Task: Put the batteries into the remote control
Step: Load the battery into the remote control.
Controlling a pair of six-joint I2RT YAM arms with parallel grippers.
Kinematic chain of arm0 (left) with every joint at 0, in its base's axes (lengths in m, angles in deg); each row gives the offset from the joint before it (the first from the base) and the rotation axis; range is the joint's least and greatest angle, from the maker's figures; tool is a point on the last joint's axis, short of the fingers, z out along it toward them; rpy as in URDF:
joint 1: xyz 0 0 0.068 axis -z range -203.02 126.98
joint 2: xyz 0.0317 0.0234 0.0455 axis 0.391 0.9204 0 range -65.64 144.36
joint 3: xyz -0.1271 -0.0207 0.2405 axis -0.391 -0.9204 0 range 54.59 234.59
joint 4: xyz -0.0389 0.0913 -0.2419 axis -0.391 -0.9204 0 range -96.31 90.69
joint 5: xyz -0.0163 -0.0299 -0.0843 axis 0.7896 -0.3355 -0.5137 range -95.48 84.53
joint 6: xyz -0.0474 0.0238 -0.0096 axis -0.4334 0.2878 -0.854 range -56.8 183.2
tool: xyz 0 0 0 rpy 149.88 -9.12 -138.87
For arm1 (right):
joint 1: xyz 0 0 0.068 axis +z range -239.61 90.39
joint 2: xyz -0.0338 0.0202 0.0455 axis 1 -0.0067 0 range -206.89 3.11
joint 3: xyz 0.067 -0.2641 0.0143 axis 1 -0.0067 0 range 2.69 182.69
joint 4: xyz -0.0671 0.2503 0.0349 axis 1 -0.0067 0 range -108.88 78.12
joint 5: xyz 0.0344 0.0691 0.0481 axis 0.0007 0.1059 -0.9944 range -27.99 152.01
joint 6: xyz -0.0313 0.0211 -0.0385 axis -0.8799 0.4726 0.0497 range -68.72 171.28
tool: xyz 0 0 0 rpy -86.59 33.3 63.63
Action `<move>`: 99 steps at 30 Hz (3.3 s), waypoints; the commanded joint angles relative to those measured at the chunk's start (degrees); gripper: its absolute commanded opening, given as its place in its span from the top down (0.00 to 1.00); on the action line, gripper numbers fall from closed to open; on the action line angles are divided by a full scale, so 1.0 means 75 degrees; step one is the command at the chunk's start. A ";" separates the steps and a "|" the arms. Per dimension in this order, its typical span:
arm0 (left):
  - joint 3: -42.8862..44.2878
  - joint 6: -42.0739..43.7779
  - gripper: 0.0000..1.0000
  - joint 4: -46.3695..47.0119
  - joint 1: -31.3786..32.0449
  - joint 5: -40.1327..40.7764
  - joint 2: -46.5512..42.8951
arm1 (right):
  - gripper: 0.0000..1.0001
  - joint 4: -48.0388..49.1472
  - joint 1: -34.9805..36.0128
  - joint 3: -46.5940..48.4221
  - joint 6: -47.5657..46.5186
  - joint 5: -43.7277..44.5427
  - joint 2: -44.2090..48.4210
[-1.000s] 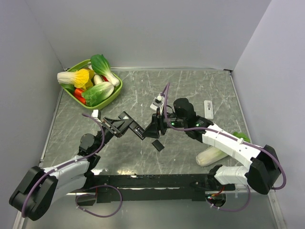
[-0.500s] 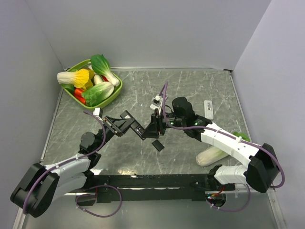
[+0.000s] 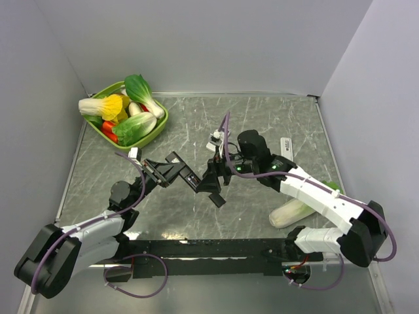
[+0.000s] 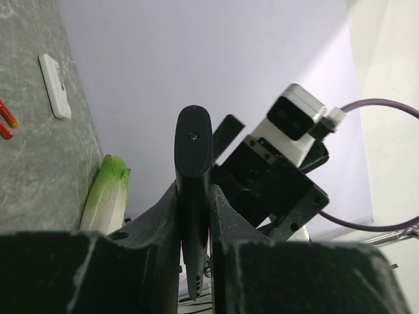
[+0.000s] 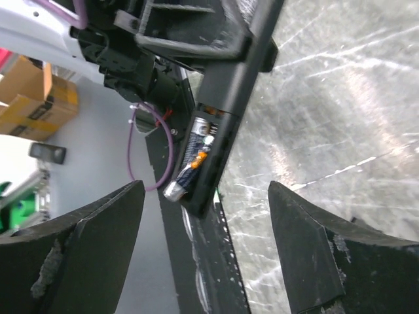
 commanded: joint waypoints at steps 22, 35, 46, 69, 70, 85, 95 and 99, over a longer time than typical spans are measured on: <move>0.1105 0.0858 0.98 -0.1634 -0.0245 -0.1461 0.0078 | 0.48 0.0215 0.0046 -0.0307 -0.6319 -0.1302 0.1403; 0.1094 0.0800 0.98 -0.1424 -0.0303 -0.1602 0.0124 | 0.58 -0.0111 0.0456 -0.0296 -0.7127 -0.1256 0.0922; 0.1152 0.0812 0.98 -0.1576 -0.0304 -0.1613 0.0007 | 0.61 -0.0486 0.0644 -0.0249 -0.7421 -0.1256 0.0687; 0.1094 -0.0055 0.98 -0.0558 -0.0304 -0.1953 0.0113 | 0.70 -0.0194 0.0820 -0.0436 -0.7491 -0.0307 0.0430; 0.1082 -0.0102 0.98 -0.0487 -0.0304 -0.1976 0.0089 | 0.70 -0.0194 0.0831 -0.0448 -0.7503 -0.0190 0.0406; 0.1293 -0.0278 0.98 -0.0779 -0.0292 -0.2047 -0.0438 | 0.88 -0.0240 0.1042 -0.0297 -0.7608 0.0841 -0.0074; 0.1480 0.0202 0.98 -0.1365 -0.0292 -0.2035 -0.0742 | 0.92 -0.1142 0.1289 0.0430 -0.7081 0.2154 -0.0893; 0.1585 0.0611 0.98 -0.1845 -0.0292 -0.1930 -0.0988 | 0.91 -0.1528 0.1289 0.0711 -0.6754 0.2295 -0.1199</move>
